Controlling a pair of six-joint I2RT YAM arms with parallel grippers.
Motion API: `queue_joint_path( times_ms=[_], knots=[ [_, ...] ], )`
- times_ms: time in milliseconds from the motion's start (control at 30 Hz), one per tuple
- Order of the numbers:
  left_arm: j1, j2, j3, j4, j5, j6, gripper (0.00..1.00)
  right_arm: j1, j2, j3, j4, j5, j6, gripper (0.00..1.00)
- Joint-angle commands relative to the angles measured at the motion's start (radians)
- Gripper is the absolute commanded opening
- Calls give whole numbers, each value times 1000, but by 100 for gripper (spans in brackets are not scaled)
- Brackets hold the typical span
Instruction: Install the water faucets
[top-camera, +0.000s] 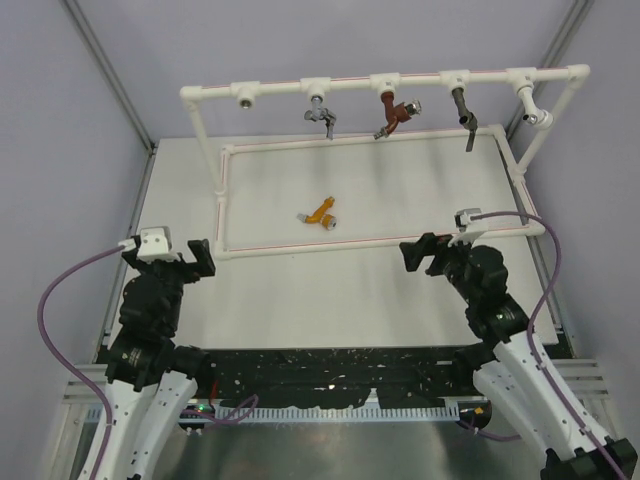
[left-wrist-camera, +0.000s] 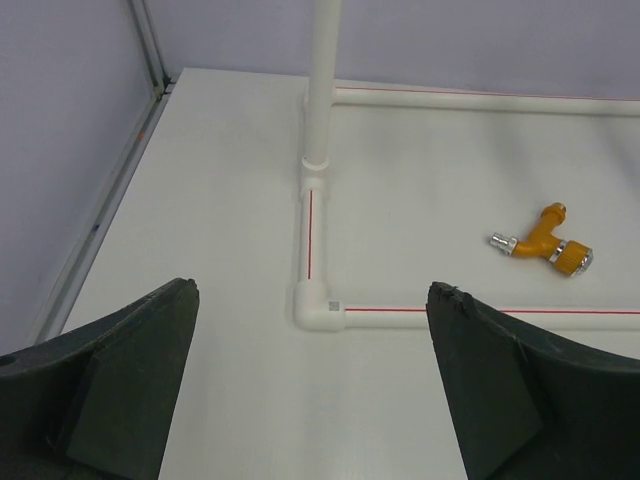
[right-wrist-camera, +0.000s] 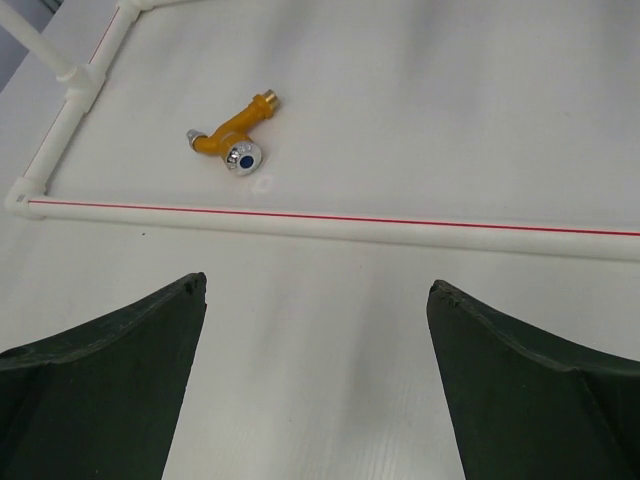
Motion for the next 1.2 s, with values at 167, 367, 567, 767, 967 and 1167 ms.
queue_joint_path(
  times_ms=[167, 367, 567, 767, 967, 1167],
  knots=[
    [-3, 29, -10, 39, 112, -59, 100, -2, 480, 101, 363, -145, 109, 95],
    [-3, 180, 2, 30, 233, -152, 100, 4, 767, 146, 588, -226, 196, 95],
    [-3, 562, 178, -57, 448, -221, 100, 44, 880, 179, 648, -275, 195, 95],
    [-3, 955, 433, -125, 520, -148, 100, 73, 813, 101, 653, -271, 170, 95],
    [-5, 1350, 725, -264, 654, -16, 100, 76, 702, 5, 650, -278, 157, 95],
    [-10, 1526, 810, -320, 717, 27, 100, 79, 622, -61, 650, -284, 146, 95]
  ],
)
